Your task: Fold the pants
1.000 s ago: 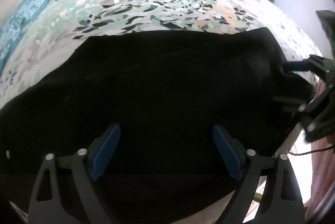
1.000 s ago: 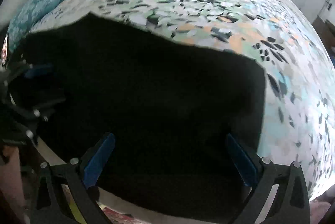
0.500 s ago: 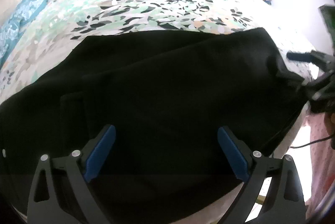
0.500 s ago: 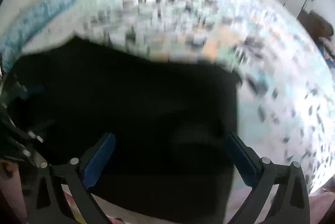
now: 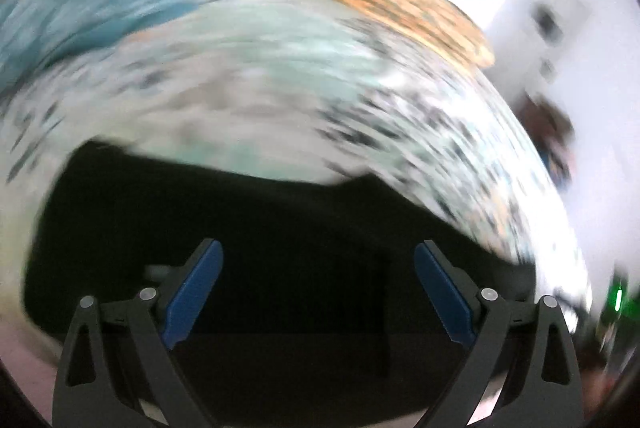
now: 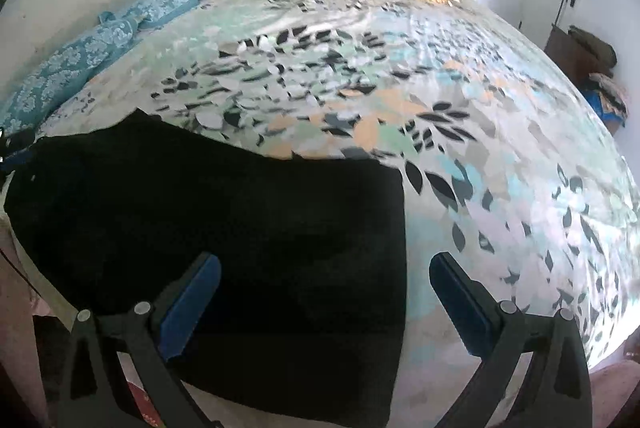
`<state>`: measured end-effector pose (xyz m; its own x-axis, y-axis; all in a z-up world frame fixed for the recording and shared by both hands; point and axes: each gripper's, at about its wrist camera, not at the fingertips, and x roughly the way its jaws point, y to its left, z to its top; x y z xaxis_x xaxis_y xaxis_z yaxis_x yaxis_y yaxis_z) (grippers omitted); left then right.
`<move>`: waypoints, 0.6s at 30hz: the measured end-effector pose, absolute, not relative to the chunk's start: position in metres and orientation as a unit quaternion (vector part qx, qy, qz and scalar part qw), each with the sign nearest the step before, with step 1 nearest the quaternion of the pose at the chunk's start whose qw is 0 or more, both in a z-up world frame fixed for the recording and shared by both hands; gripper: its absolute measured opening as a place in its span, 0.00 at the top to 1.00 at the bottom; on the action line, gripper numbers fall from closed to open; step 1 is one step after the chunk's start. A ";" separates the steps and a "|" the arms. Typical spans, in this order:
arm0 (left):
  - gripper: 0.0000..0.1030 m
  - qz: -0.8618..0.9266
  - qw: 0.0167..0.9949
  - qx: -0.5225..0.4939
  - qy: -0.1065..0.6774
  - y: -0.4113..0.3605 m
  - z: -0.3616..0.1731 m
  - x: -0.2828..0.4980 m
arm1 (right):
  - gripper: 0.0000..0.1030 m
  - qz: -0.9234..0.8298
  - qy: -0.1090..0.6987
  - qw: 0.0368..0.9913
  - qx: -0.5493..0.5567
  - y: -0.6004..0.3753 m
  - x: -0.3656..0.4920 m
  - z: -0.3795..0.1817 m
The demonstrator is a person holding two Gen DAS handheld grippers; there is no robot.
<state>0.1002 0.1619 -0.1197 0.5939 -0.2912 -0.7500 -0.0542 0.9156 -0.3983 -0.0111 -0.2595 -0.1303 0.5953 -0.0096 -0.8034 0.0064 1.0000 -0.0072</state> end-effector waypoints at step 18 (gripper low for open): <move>0.07 -0.028 0.844 -0.241 0.478 0.179 -0.149 0.101 | 0.00 -0.002 0.458 0.889 -0.001 -0.258 -0.012 -0.135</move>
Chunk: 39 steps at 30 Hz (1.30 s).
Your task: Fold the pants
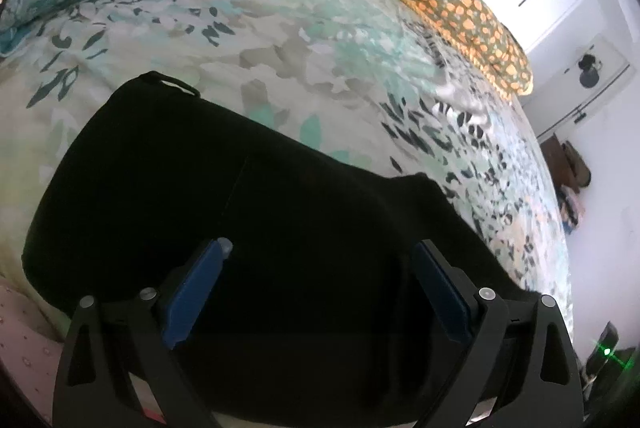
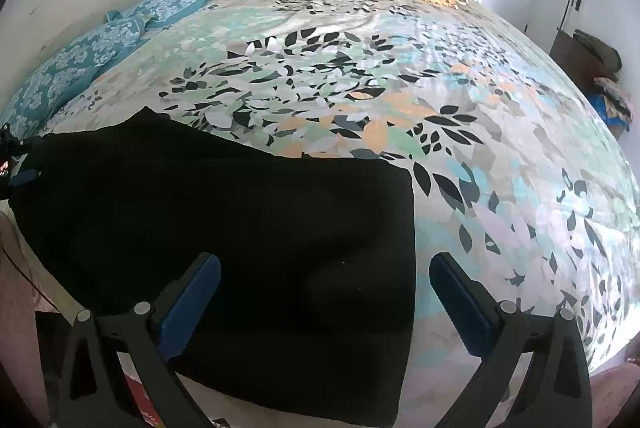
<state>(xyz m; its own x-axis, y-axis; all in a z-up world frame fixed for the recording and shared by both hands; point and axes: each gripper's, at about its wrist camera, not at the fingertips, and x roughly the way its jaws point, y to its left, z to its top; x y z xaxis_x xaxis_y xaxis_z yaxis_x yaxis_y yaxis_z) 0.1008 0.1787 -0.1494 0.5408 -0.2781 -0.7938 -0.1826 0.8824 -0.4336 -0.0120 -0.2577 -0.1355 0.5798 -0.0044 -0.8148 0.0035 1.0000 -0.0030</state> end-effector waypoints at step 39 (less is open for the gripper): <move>0.00 -0.029 0.758 -0.184 0.625 0.271 -0.204 0.158 | 0.00 0.006 0.473 0.881 0.004 -0.254 -0.005 -0.140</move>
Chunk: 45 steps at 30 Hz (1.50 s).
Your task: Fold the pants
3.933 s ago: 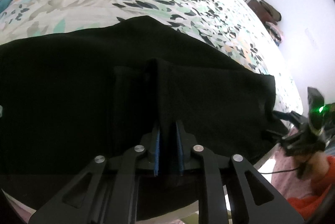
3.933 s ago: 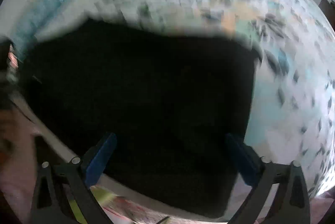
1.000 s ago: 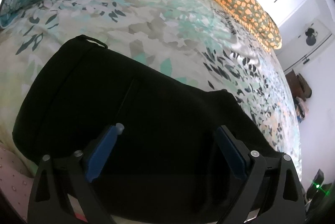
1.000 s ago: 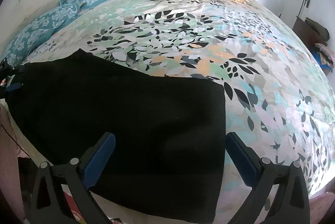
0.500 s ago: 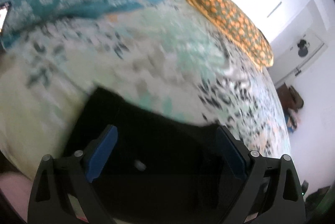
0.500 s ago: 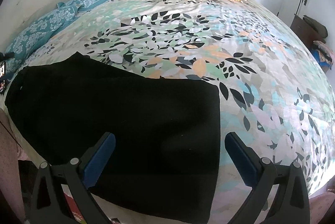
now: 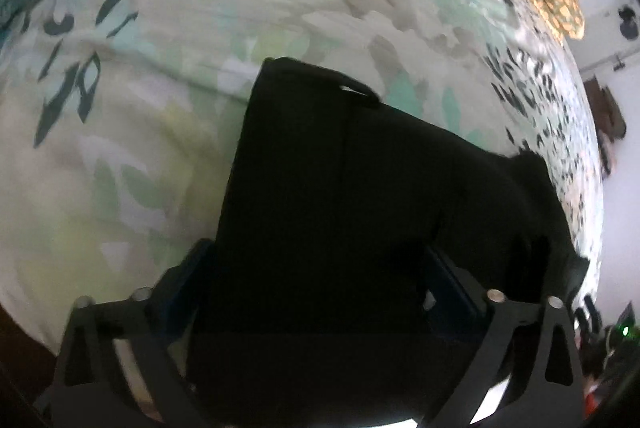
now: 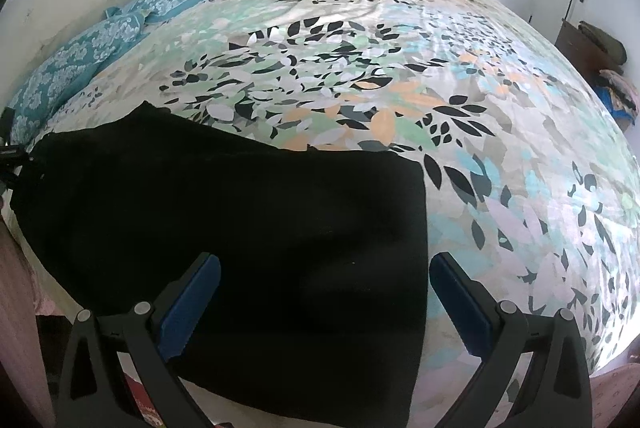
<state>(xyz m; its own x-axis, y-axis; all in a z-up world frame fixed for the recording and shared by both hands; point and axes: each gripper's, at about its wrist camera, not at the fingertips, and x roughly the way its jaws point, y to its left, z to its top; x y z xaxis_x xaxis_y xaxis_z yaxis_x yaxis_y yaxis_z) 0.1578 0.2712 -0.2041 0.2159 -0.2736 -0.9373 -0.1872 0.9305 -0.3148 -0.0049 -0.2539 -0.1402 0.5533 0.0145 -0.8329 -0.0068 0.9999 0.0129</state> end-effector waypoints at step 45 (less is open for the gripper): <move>0.32 -0.088 0.844 -0.237 0.474 0.161 -0.136 0.090 | 0.00 0.274 0.529 0.776 0.204 -0.203 0.015 -0.168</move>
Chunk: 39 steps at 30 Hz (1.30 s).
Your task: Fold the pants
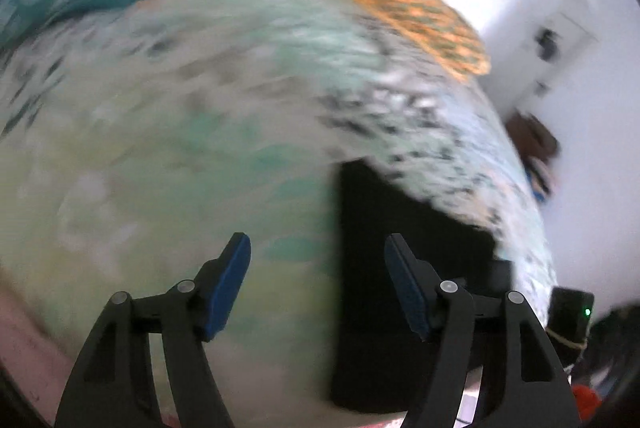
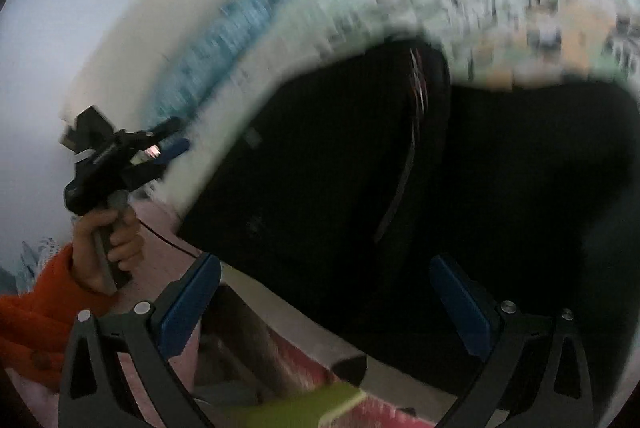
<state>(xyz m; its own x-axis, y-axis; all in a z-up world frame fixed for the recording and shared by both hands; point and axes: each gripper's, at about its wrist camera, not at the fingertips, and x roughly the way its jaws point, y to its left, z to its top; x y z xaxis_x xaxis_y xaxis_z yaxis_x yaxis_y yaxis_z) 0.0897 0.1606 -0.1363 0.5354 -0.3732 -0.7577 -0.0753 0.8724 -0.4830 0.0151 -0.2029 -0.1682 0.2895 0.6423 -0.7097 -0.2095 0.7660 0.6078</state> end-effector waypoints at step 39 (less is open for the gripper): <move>0.31 -0.112 0.853 -0.121 0.496 0.115 -0.137 0.087 | 0.52 0.081 0.536 0.736 0.406 -0.389 -0.031 -0.166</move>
<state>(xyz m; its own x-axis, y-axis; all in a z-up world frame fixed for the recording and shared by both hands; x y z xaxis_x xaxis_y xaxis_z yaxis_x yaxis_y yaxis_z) 0.0873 0.1150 -0.1373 0.4831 -0.3112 -0.8184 0.0710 0.9455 -0.3177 -0.0311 -0.3887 -0.1662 0.4129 0.5540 -0.7229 0.3155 0.6576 0.6842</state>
